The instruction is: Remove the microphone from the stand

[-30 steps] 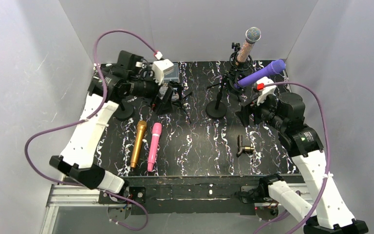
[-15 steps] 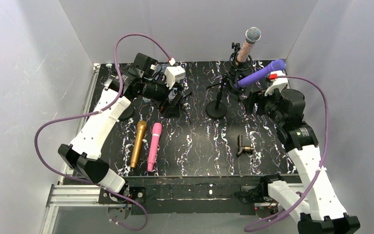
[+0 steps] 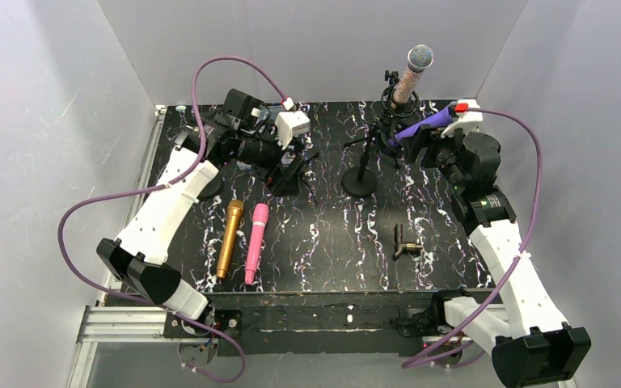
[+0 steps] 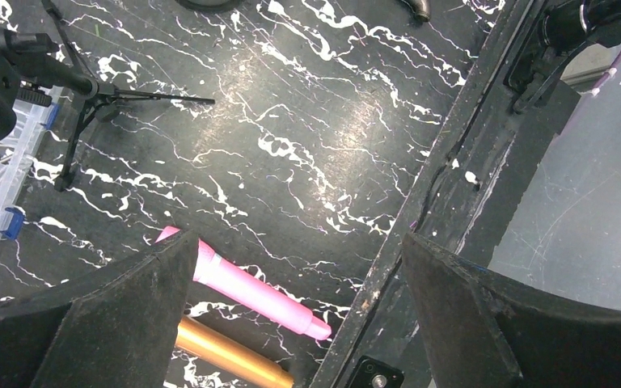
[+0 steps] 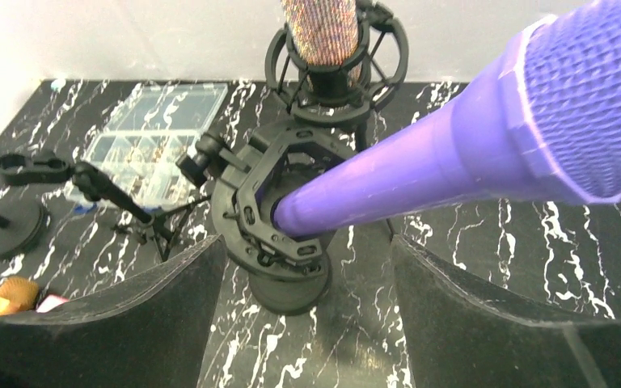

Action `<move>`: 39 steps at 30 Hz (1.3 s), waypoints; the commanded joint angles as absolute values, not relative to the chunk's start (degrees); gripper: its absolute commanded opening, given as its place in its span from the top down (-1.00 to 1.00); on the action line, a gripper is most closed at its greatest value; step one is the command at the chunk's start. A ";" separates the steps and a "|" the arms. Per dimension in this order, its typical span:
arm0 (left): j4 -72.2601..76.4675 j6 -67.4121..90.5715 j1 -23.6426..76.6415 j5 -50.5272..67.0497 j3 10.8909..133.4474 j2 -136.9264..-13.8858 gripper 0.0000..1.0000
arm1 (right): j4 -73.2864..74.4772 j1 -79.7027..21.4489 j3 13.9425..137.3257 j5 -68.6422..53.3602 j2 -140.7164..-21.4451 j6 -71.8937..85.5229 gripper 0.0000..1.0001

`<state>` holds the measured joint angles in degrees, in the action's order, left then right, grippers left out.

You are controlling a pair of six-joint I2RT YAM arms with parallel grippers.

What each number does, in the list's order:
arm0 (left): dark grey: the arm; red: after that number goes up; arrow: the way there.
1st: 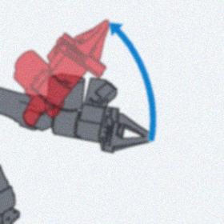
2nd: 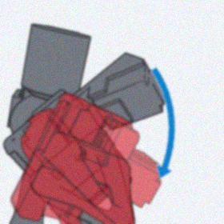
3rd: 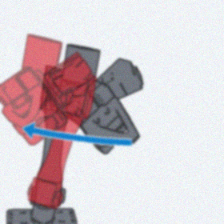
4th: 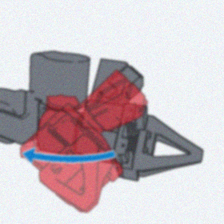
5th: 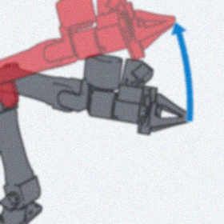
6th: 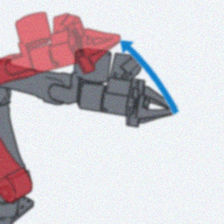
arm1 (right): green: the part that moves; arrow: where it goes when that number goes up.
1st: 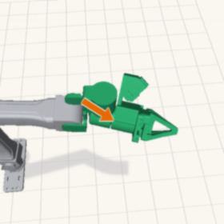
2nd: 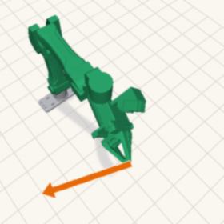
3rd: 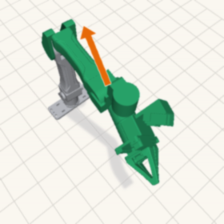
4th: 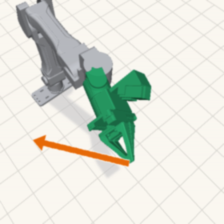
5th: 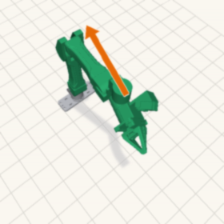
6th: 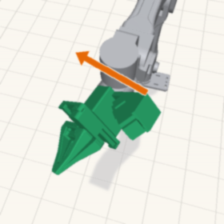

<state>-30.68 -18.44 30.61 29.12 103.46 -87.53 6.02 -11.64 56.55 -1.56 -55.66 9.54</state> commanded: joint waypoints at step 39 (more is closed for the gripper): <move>-33.75 -18.58 31.54 31.54 99.58 -85.51 -0.97 | -5.50 -9.05 58.33 4.04 -60.92 20.19 -0.61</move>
<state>-29.91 -18.00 31.27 29.21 100.12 -87.42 0.19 -9.34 56.58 3.70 -60.18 18.76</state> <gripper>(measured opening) 0.981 0.800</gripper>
